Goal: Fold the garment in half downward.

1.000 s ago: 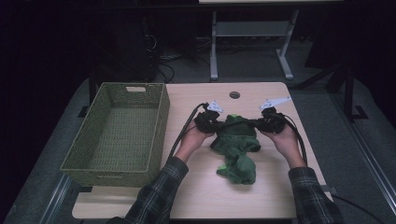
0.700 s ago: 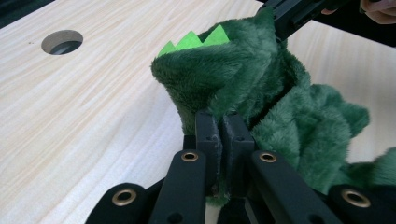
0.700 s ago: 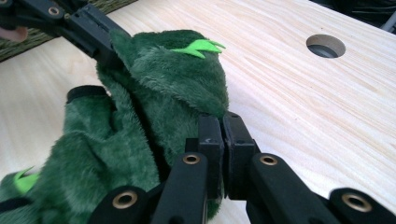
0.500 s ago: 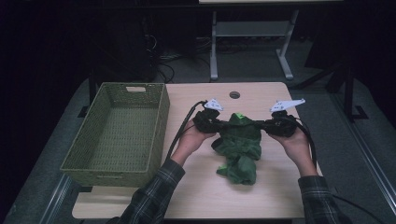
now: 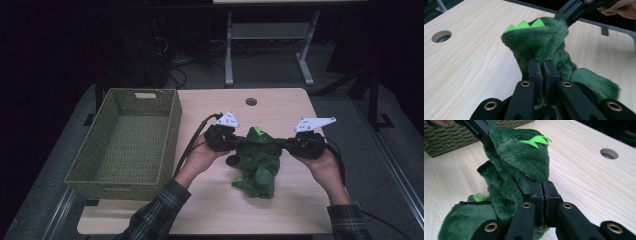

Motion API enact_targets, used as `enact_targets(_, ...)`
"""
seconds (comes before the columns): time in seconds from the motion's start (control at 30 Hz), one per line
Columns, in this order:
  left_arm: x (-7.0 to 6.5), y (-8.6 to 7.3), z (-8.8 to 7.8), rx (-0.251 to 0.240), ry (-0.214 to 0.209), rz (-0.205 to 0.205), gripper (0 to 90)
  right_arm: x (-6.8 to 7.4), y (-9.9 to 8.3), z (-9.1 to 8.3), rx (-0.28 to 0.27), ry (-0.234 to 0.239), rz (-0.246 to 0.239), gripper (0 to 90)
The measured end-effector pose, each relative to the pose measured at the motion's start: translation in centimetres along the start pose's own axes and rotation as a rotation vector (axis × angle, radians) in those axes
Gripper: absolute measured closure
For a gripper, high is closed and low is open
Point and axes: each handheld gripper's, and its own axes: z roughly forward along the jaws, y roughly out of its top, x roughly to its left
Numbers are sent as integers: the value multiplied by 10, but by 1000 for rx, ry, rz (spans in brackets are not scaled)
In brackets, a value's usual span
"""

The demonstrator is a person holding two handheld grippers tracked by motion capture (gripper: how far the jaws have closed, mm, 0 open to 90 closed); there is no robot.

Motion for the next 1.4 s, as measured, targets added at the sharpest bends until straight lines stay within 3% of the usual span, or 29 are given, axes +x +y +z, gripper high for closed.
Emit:
enact_targets(0.37,-26,-7,-12,-15,-29,52,867,27,-14,-17,-14,32,-26,878)
enact_targets(0.8,-51,-32,-10,2,-131,36,867,54,-43,-34,-15,93,-5,878)
enact_targets(1.4,-73,-79,12,143,-221,27,868,85,-81,-20,79,175,18,878)
